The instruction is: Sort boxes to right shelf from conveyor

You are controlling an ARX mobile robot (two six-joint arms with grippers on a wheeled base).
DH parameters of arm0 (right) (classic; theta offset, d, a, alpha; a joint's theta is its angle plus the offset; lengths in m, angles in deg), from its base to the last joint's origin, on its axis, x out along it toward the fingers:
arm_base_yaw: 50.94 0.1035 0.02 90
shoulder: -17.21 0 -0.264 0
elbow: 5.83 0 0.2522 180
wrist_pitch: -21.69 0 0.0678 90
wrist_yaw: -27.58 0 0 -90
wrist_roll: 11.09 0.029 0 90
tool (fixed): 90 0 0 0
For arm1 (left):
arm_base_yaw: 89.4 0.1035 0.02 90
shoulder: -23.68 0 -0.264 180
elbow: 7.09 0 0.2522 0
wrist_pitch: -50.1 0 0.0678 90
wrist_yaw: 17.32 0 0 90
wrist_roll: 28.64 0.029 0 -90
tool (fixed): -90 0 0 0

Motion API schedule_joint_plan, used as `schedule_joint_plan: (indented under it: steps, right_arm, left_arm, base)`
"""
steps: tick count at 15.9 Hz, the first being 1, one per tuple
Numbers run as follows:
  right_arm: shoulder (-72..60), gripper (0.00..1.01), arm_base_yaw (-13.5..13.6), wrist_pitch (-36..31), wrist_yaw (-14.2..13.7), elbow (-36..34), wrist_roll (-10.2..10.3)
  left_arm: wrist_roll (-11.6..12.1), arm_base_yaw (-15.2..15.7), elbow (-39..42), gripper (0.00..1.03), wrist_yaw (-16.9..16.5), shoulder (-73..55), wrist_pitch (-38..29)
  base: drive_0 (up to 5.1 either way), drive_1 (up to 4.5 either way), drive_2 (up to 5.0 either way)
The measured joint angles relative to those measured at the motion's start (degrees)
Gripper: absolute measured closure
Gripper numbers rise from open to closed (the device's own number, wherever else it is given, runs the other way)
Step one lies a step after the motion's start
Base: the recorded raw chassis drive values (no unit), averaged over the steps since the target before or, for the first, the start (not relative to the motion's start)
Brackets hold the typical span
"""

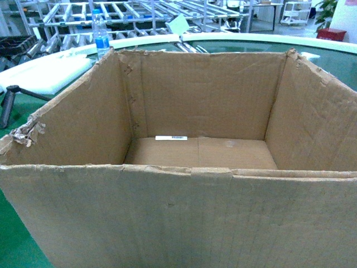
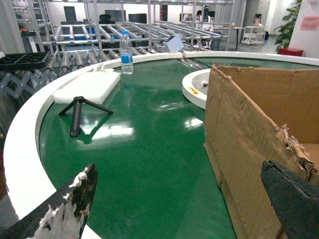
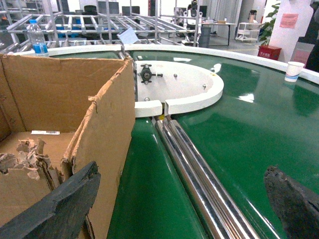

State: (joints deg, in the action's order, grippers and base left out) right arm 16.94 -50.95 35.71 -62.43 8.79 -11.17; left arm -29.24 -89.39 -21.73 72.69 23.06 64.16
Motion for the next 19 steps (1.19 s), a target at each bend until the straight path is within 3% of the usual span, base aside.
schedule_joint_plan:
  steps: [5,7,9,10,12,13,16,19]
  right_arm:
    - [-1.68,0.03,-0.44,-2.51,0.68,0.0,0.28]
    - [-7.54,0.03,-1.36,-8.72,1.99,0.09,0.7]
    - [-19.3,0.03,-1.86,-18.03,2.21,3.69,0.72]
    - [-25.44,0.03,-0.96,-22.36,2.1,7.96,0.63]
    - [-37.46,0.03,4.11,-24.96,1.22,15.58,-0.96]
    - [-45.0,0.03,6.47,-23.37,1.75,20.48,-2.84]
    - [-50.77,0.03,6.51,-21.73,2.47,24.5,-4.28]
    - [-62.95,0.03,6.91,-13.53,4.48,36.48,-7.08]
  left_arm:
    - [-0.02,-0.11,0.0,0.05,-0.52,-0.39,1.38]
    - [-0.07,0.2,-0.09,0.05,-1.88,-4.5,-3.98]
    - [-0.94,3.02,-3.65,0.05,-5.05,-17.05,-14.88]
    - [-0.92,2.67,-8.46,0.05,-5.51,-24.68,-21.0]
    - [-0.92,0.13,-17.16,0.05,-7.13,-37.83,-24.87]
    - [-1.66,-1.2,-22.69,0.05,-9.16,-45.27,-22.34]
    - [-1.75,-2.64,-26.69,0.05,-9.99,-51.17,-22.97]
    - [-1.97,-4.94,-38.27,0.05,-13.14,-62.77,-15.21]
  base:
    - [0.0,0.0,0.0]
    - [0.0,0.0,0.0]
    - [0.0,0.0,0.0]
    - [0.0,0.0,0.0]
    - [0.0,0.0,0.0]
    - [0.0,0.0,0.0]
    - [0.0,0.0,0.0]
    - [0.0,0.0,0.0]
